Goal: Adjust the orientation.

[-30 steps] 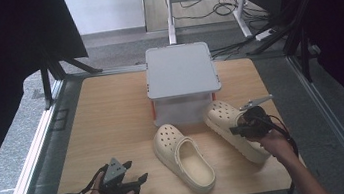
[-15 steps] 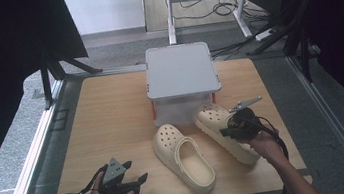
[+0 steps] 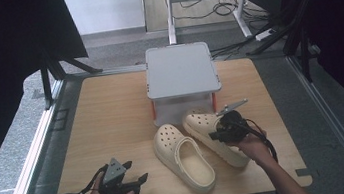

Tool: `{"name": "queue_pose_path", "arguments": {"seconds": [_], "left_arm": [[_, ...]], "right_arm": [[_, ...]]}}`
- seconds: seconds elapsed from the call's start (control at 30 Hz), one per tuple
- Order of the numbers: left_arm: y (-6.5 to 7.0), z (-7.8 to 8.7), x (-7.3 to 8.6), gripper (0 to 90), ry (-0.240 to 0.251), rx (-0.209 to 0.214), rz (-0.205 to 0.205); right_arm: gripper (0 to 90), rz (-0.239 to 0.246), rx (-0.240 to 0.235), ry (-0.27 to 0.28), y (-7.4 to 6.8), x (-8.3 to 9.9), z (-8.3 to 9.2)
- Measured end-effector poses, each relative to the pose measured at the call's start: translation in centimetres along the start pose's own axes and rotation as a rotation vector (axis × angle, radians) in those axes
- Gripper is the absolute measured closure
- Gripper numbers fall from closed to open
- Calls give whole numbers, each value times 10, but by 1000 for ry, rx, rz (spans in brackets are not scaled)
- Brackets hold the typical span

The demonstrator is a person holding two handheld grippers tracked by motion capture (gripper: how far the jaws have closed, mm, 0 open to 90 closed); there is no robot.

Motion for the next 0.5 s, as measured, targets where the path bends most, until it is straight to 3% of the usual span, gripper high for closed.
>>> {"name": "queue_pose_path", "arguments": {"seconds": [0.5], "left_arm": [[0,1,0,276,2,-1,-2]], "right_arm": [[754,9,-47,-25,-23,-8,-28]]}}
Point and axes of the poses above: each handheld gripper's, and its own axes: z roughly backward along the jaws, x roughly out of its underside, y roughly to its right, the point moved 1 cm from there along -z, roughly forward along the jaws
